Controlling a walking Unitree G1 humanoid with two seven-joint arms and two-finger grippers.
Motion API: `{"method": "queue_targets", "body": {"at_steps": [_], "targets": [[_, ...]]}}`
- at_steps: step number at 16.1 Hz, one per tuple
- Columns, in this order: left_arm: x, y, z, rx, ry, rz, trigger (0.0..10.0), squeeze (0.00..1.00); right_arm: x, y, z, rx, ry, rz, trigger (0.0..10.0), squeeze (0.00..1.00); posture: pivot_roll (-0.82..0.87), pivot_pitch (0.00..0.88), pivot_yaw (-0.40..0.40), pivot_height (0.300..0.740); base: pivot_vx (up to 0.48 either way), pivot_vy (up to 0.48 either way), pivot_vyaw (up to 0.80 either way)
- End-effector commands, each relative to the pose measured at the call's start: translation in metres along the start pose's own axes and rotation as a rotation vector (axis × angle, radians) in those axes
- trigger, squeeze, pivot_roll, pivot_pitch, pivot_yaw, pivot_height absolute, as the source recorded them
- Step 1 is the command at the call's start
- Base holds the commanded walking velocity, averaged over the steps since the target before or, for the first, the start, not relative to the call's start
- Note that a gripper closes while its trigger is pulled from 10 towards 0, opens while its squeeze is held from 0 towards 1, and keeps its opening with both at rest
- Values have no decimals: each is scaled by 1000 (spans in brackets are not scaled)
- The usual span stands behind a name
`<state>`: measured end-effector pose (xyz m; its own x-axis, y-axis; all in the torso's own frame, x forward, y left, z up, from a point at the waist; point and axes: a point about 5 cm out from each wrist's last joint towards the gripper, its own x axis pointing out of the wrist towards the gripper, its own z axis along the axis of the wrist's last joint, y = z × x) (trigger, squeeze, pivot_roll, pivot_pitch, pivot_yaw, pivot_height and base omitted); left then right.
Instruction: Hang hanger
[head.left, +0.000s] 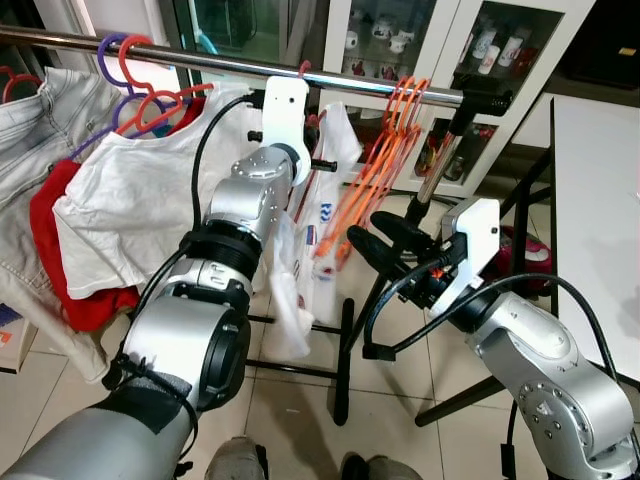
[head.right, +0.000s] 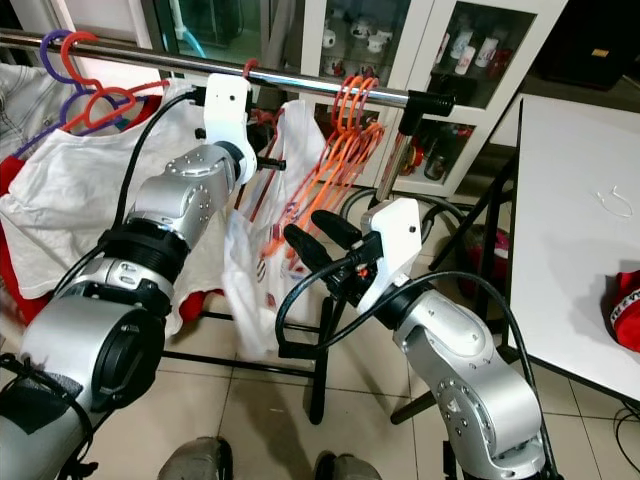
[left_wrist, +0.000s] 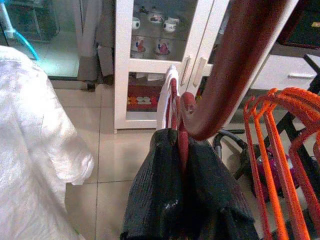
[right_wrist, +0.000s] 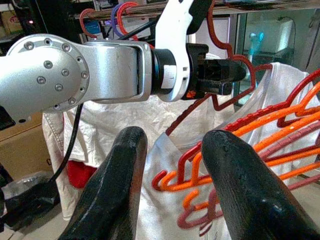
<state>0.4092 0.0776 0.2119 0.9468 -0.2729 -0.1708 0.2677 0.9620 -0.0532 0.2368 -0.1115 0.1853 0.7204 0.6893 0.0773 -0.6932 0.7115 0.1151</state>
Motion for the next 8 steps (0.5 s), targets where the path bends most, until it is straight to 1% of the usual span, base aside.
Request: {"method": "queue_targets", "body": {"at_steps": [1,3,4,7,8], "targets": [[2,-6,0,-17,13,-21,10000,0,-1,-4,2,-8,3,-16,10000,0,5,74,-48,740,0,0,0],[3,-9,5,-11,-4,-32,10000,0,-1,-5,3,-10,1,-17,10000,0,6,70,-49,740,0,0,0],[4,-11,6,-8,8,-39,10000,0,0,-6,4,-12,1,-18,10000,0,7,72,-49,740,0,0,0],[4,-10,0,25,42,-24,10000,0,0,-6,3,-12,5,-18,10000,0,5,70,-46,740,0,0,0],[4,-9,0,14,36,-25,10000,608,0,-6,3,-12,4,-19,10000,0,8,70,-44,740,0,0,0]]}}
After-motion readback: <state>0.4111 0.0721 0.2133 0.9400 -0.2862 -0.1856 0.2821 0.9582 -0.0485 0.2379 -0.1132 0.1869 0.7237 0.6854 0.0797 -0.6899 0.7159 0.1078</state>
